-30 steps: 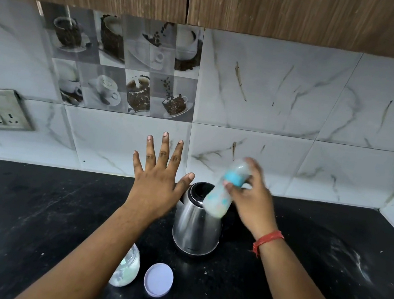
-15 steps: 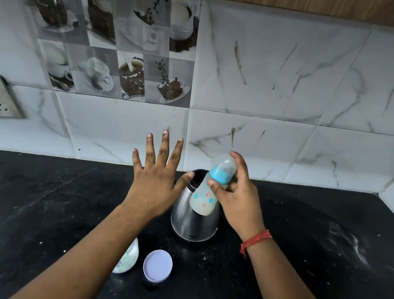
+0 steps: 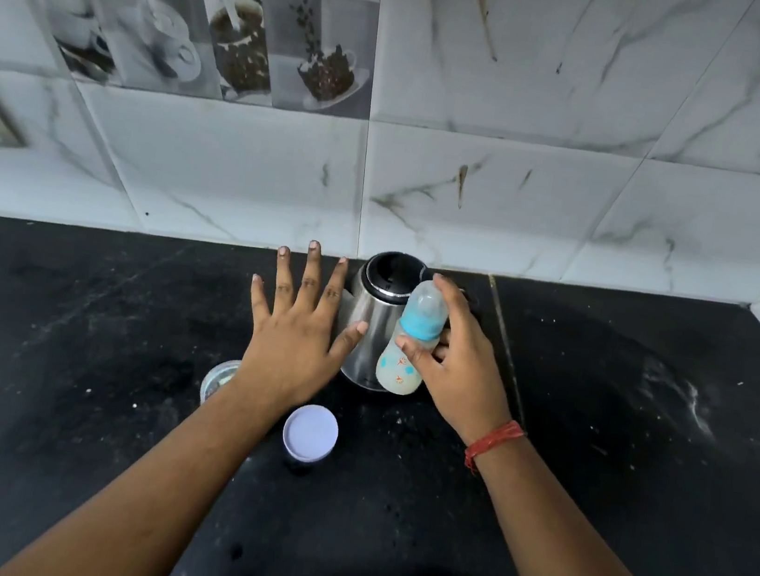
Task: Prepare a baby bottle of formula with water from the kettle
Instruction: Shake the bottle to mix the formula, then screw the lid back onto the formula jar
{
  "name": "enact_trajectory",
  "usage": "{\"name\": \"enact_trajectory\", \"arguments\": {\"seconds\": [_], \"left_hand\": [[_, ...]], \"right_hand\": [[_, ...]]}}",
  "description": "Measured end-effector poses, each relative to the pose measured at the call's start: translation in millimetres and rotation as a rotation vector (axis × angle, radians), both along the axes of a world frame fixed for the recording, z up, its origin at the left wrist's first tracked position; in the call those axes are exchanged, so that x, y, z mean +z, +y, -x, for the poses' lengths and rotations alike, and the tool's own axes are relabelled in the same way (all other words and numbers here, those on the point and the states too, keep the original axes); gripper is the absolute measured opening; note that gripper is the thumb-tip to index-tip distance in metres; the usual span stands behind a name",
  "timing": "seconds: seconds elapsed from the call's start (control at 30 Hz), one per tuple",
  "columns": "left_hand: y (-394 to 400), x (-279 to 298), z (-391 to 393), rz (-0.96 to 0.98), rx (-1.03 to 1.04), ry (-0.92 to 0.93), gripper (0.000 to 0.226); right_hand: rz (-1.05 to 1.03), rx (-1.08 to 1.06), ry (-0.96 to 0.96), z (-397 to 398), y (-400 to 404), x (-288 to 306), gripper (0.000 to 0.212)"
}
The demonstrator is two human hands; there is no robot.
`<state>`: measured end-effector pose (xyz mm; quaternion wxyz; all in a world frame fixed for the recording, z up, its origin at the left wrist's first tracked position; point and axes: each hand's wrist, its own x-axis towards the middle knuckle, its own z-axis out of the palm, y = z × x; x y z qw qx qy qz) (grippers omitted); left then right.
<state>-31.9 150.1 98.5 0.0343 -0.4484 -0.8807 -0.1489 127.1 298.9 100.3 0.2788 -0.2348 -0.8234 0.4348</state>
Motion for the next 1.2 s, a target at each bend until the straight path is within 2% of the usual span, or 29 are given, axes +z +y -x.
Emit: {"name": "enact_trajectory", "arguments": {"seconds": [0.3,0.6,0.8,1.07,1.2], "left_hand": [[-13,-55,-24,0.082,-0.020,-0.036,0.081],[-14,-70,-33,0.141,-0.016,-0.071,0.082],[-12,-67,-33,0.160,-0.018,-0.090,0.084],[-11,-66,-28,0.155,-0.013,-0.076,0.083],[-15,-64,-22,0.152,-0.004,-0.071,0.083]], "right_hand": [[-0.015,-0.059,-0.199,-25,-11,-51,0.092],[-0.019,-0.110,-0.283,-36,-14,-87,0.085],[-0.020,-0.122,-0.300,-39,-11,-95,0.082],[0.061,-0.047,-0.307,-40,-12,-91,0.104],[0.004,-0.039,-0.246,-37,-9,-79,0.101]]}}
